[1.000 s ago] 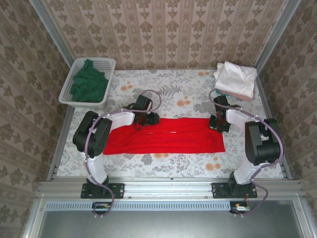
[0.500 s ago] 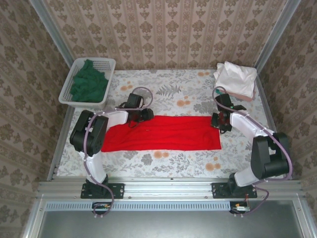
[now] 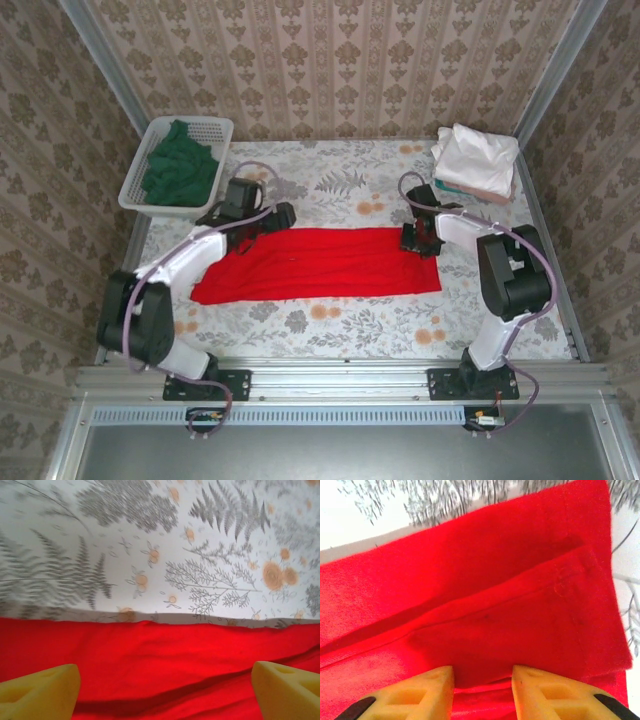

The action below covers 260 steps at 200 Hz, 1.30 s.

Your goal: Fold and stack the t-shirts

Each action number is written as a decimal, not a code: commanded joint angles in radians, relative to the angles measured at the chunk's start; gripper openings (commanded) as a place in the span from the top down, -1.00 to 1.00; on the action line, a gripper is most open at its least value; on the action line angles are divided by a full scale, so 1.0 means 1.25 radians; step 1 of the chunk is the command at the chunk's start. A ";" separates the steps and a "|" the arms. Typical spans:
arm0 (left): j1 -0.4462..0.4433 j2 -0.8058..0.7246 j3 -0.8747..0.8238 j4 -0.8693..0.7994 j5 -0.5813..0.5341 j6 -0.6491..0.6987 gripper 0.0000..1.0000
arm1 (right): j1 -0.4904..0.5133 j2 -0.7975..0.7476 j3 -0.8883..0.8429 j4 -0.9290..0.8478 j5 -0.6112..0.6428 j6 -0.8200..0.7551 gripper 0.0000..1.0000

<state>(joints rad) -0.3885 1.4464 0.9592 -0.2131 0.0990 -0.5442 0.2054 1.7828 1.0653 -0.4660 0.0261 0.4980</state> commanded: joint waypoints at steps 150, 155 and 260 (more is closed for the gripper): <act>0.156 -0.054 -0.150 -0.216 -0.097 0.027 -0.10 | -0.028 -0.027 -0.068 0.025 -0.012 0.000 0.22; 0.151 -0.060 -0.153 -0.219 -0.092 0.033 -0.12 | -0.027 -0.027 -0.069 0.025 -0.014 0.001 0.22; 0.080 0.174 0.011 -0.267 -0.076 0.244 0.15 | -0.029 -0.019 -0.058 0.020 -0.021 -0.013 0.21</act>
<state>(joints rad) -0.2848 1.6138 0.9272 -0.5056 -0.0086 -0.3191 0.1764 1.7508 1.0111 -0.4210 0.0132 0.4938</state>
